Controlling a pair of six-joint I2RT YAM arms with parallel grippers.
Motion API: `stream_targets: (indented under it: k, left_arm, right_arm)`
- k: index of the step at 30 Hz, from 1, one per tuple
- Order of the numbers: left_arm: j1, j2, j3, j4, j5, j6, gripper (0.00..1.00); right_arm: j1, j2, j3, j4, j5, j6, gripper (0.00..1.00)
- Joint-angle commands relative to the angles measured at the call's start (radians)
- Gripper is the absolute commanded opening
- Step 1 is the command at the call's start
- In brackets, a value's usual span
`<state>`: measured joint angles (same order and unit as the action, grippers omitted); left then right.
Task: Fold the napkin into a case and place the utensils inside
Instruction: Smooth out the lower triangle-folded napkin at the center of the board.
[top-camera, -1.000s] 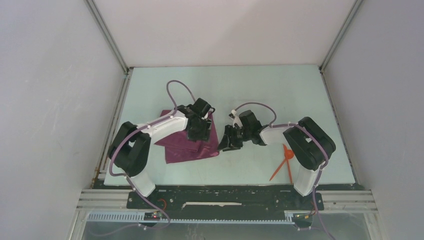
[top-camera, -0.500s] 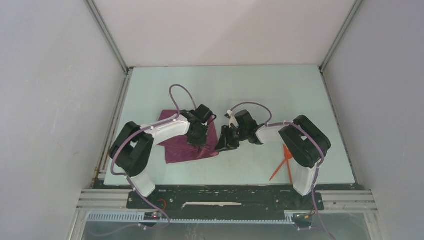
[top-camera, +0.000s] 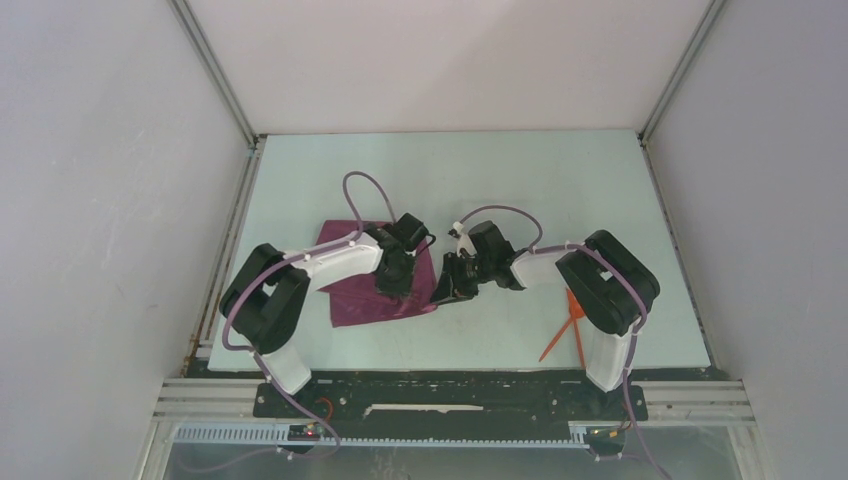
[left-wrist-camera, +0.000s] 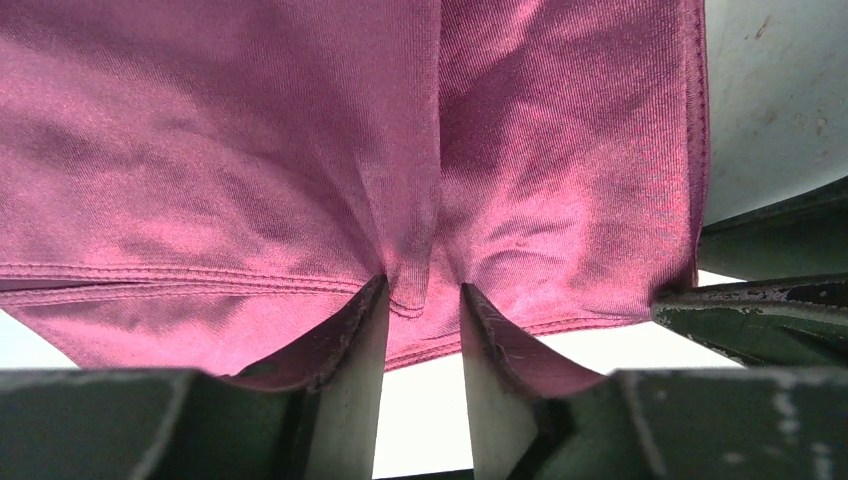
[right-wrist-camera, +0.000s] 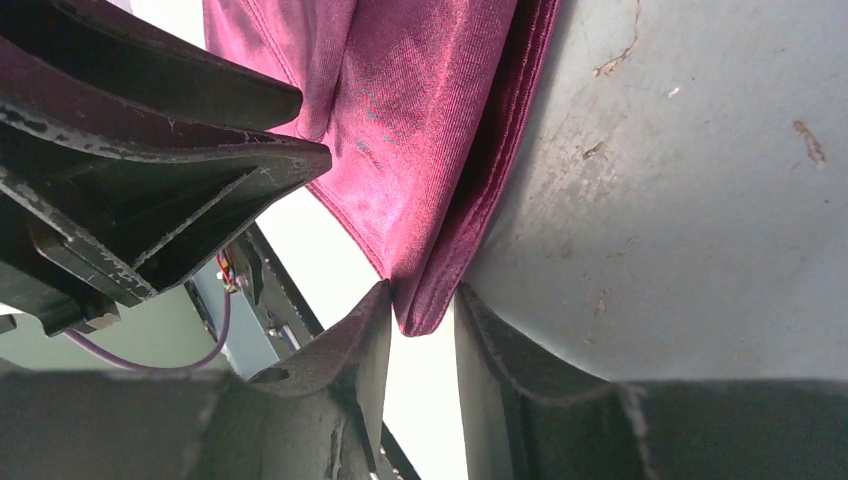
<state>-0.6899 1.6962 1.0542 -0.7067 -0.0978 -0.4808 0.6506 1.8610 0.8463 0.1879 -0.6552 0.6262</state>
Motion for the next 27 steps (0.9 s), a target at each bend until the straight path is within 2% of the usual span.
stream_targets:
  k: [1, 5, 7, 11, 17, 27]
  left_arm:
    - [-0.011, 0.008, 0.000, -0.002, -0.027, -0.004, 0.35]
    - [-0.016, 0.005, 0.002, -0.007, -0.045, -0.001, 0.23]
    - [-0.021, -0.004, 0.011, -0.019, -0.050, 0.000, 0.10]
    - [-0.042, -0.018, 0.052, -0.067, -0.046, 0.000, 0.00]
    - [-0.090, -0.032, 0.104, -0.065, 0.077, -0.050, 0.00]
    - [-0.124, 0.045, 0.160, -0.017, 0.187, -0.086, 0.00]
  right_arm:
    - [0.014, 0.020, 0.008, -0.039, 0.040, -0.034, 0.37]
    - [0.016, 0.023, 0.008, -0.033, 0.040, -0.028, 0.33]
    - [0.017, 0.023, 0.008, -0.031, 0.037, -0.025, 0.29]
    - [0.020, 0.021, 0.008, -0.032, 0.031, -0.020, 0.13]
    - [0.025, 0.022, 0.006, -0.025, 0.023, -0.011, 0.00]
    - [0.022, 0.030, -0.026, 0.049, -0.001, 0.040, 0.00]
